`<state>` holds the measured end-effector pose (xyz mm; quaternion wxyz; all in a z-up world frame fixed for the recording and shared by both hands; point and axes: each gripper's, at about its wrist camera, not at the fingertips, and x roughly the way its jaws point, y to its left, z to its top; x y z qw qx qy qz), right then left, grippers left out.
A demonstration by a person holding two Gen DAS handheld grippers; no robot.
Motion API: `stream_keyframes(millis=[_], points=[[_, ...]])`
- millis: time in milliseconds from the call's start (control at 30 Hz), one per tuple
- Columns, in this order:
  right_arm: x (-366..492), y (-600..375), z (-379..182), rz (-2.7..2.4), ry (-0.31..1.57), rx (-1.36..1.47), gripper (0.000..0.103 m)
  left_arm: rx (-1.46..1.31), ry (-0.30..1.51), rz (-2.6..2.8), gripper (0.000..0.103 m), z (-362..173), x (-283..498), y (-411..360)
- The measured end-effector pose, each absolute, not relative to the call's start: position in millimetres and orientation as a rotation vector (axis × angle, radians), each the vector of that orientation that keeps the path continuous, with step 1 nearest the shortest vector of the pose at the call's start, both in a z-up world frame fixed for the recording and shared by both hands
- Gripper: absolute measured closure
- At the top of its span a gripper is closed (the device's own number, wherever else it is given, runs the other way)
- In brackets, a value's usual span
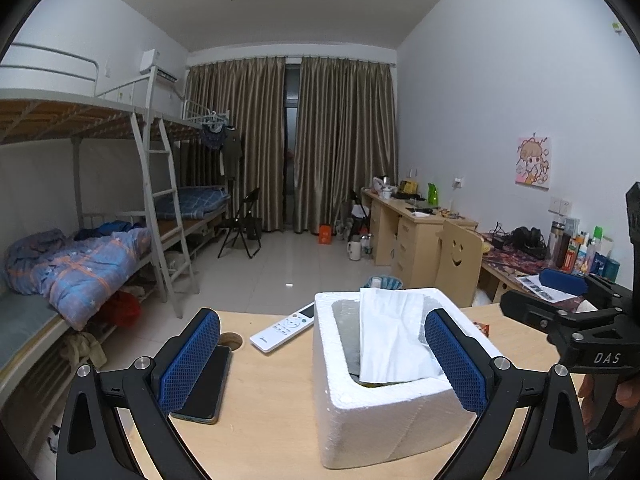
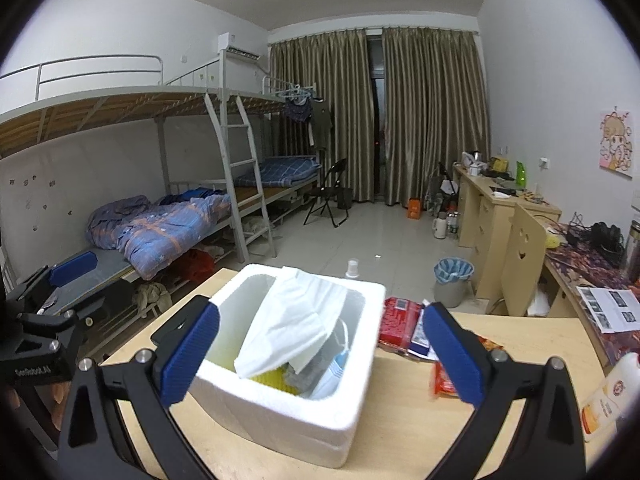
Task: Organize soft objects
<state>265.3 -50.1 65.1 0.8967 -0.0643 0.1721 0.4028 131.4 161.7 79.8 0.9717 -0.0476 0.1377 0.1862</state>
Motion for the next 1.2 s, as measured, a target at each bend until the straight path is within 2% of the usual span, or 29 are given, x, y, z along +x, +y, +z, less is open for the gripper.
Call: stream_keyframes(millis=[1200], points=[[189,-155,79,0.728,0.258,-0.067,0.000,-0.051,0.204,0.230,0.001,112,56,58]])
